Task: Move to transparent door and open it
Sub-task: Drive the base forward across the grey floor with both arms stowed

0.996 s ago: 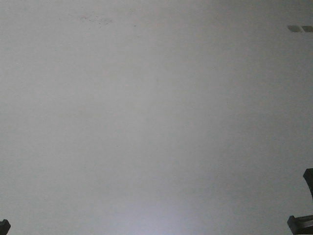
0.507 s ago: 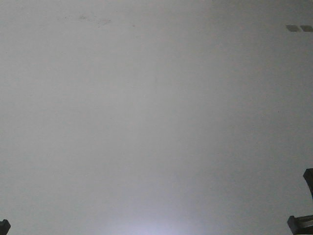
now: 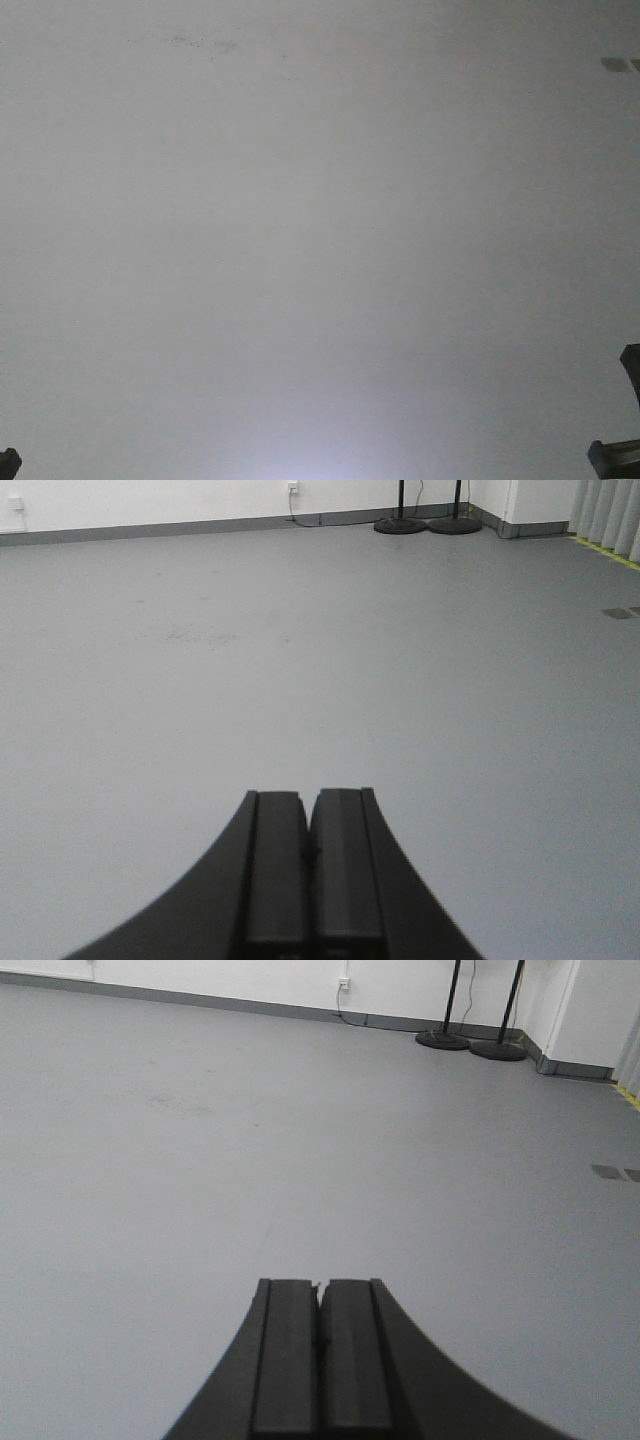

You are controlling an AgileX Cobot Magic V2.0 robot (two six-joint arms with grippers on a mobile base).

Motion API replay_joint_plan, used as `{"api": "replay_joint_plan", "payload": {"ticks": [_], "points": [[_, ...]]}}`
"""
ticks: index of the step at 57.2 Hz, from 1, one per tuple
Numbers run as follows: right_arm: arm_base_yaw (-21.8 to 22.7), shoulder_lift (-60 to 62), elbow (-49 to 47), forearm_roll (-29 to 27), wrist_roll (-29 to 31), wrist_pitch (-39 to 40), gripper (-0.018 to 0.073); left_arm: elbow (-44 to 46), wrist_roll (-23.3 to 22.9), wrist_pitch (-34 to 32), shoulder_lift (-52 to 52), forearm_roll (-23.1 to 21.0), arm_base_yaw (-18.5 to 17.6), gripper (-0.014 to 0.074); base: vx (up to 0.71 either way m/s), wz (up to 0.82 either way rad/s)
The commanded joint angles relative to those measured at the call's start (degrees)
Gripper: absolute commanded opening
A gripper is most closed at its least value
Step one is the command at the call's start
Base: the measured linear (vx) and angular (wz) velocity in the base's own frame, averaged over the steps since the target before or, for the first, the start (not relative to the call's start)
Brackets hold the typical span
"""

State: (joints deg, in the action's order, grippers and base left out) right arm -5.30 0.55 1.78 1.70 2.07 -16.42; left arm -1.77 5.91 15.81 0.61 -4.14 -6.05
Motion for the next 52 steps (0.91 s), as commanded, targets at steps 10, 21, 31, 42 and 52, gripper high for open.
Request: {"api": "replay_joint_plan", "payload": {"ticks": [10,21,31,42,52], "points": [[0.13,0.9,0.17,0.11,0.48,4.7,-0.0001,-0.47,-0.34,-4.41,0.85,-0.29,-0.31,-0.0003,0.16,0.09],[0.13,0.9,0.17,0.11,0.48,4.7,-0.0001,-0.47,-0.34,-4.41,0.85,-0.29,-0.31,-0.0003,0.22,-0.02],[0.13,0.9,0.17,0.11,0.48,4.7,-0.0001,-0.47,-0.34,-4.41,0.85,-0.29,-0.31,-0.0003,0.3,-0.03],[0.13,0.9,0.17,0.11,0.48,4.7,-0.0001,-0.47,-0.34,-4.41,0.85,-0.29,-0.31,-0.0003,0.37,-0.02],[0.13,0.9,0.17,0.11,0.48,4.7,-0.0001,-0.47,-0.34,-4.41,0.85,-0.29,-0.31,-0.0003,0.4,-0.01]]}}
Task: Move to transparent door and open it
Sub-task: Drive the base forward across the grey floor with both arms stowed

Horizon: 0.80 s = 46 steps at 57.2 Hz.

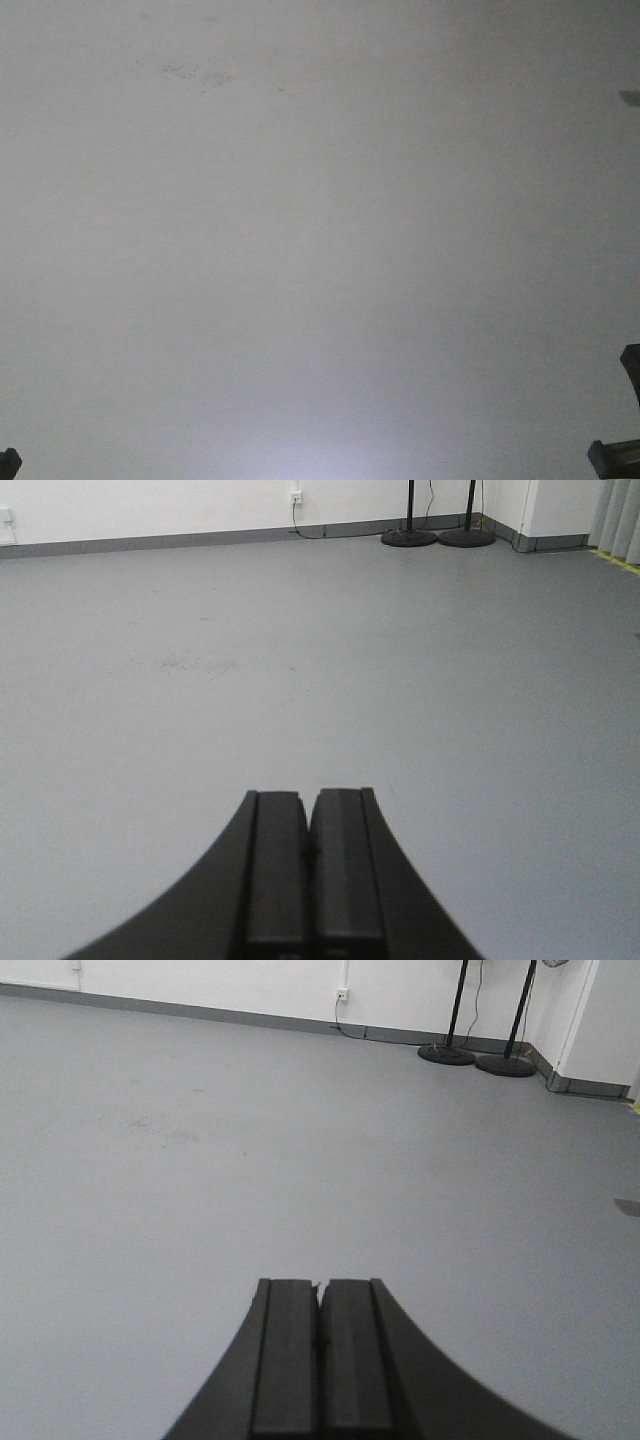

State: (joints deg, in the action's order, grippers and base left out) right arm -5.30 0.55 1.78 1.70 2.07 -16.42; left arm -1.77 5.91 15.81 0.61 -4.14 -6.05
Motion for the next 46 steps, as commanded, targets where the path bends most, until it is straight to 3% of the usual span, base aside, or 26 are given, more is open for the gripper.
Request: {"api": "replay_joint_plan", "payload": {"ticks": [1,21,46], "points": [[0.13,0.9,0.17,0.11,0.48,4.7,-0.0001,-0.47,-0.34,-4.41,0.85,-0.29,-0.31,-0.0003,0.4,0.01],[0.13,0.9,0.17,0.11,0.48,4.7,-0.0001,-0.47,-0.34,-4.41,0.85,-0.29,-0.31,-0.0003,0.41,0.14],[0.13,0.9,0.17,0.11,0.48,4.7,-0.0001,-0.47,-0.34,-4.41,0.85,-0.29,-0.31,-0.0003,0.48,0.42]]}}
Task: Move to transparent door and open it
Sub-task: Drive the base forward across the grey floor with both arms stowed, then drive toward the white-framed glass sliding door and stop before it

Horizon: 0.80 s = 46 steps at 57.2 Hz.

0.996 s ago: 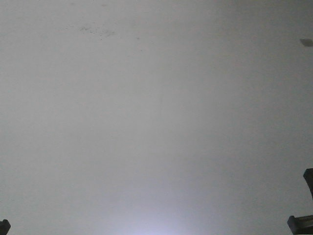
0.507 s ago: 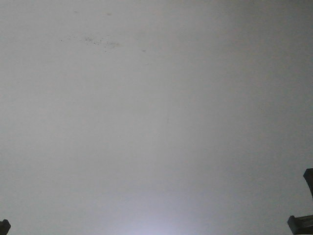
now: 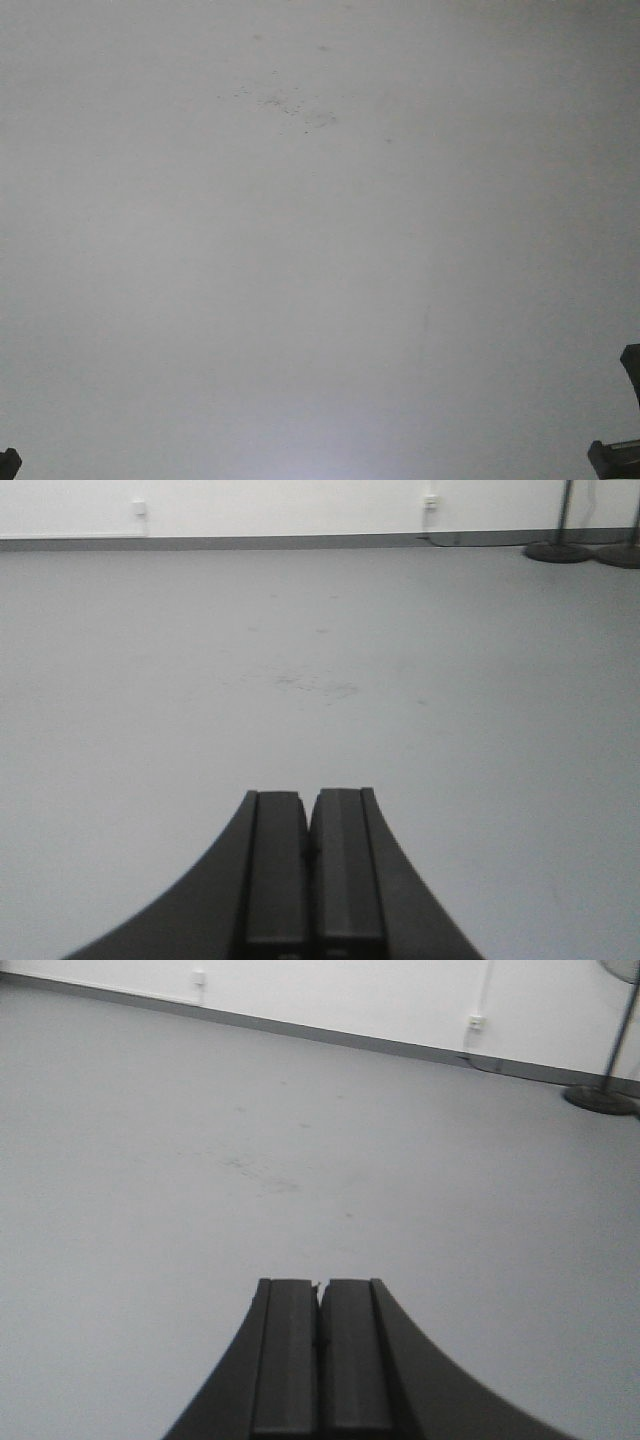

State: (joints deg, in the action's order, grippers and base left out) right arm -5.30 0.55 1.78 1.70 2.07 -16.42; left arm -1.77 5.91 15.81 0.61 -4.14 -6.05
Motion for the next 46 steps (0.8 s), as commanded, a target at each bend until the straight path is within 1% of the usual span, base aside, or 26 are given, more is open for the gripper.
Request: {"api": "replay_joint_plan", "payload": {"ticks": [1,46], "points": [[0.13,0.9,0.17,0.11,0.48,4.7,-0.0001,-0.47,-0.34,-4.41,0.85,-0.29,-0.31,-0.0003,0.5,0.47],[0.13,0.9,0.17,0.11,0.48,4.7,-0.0001,-0.47,-0.34,-4.41,0.85,-0.29,-0.31,-0.0003,0.53,0.47]]}}
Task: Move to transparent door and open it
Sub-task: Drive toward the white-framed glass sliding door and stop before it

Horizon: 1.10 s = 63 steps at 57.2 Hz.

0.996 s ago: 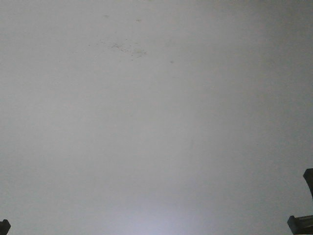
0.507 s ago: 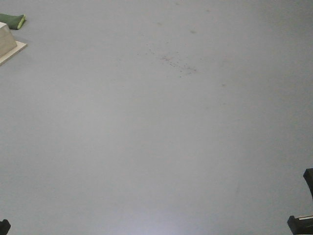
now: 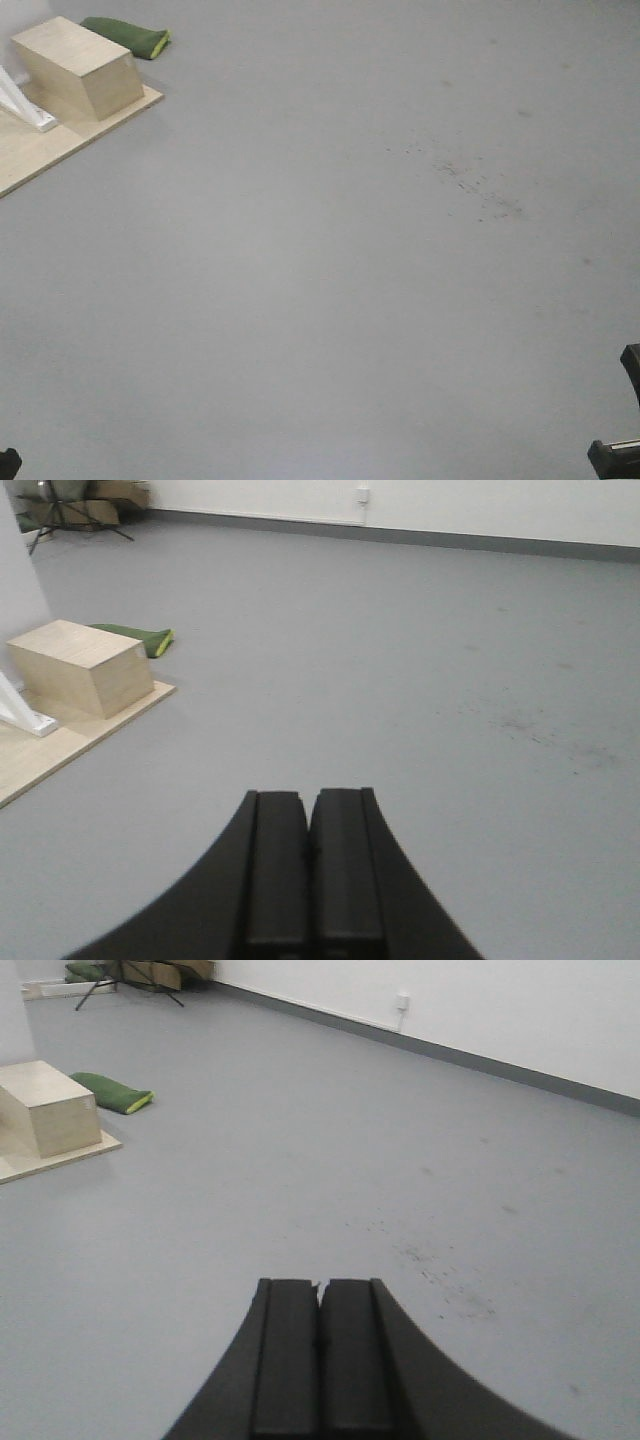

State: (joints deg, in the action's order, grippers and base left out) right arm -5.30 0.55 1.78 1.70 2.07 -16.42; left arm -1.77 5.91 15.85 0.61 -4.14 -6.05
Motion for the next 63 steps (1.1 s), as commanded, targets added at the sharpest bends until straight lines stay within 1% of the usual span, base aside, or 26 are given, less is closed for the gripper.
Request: {"api": "replay_joint_plan", "payload": {"ticks": [1,41,63], "points": [[0.13,0.9,0.17,0.11,0.48,4.7,-0.0001,-0.47,-0.34,-4.45,0.85,-0.29,-0.31,-0.0003,0.55,0.54],[0.13,0.9,0.17,0.11,0.48,4.7,-0.0001,-0.47,-0.34,-4.45,0.85,-0.29,-0.31,-0.0003,0.55,0.55],[0.13,0.9,0.17,0.11,0.48,4.7,-0.0001,-0.47,-0.34,-4.45,0.85,-0.29,-0.31,-0.0003,0.55,0.43]]}}
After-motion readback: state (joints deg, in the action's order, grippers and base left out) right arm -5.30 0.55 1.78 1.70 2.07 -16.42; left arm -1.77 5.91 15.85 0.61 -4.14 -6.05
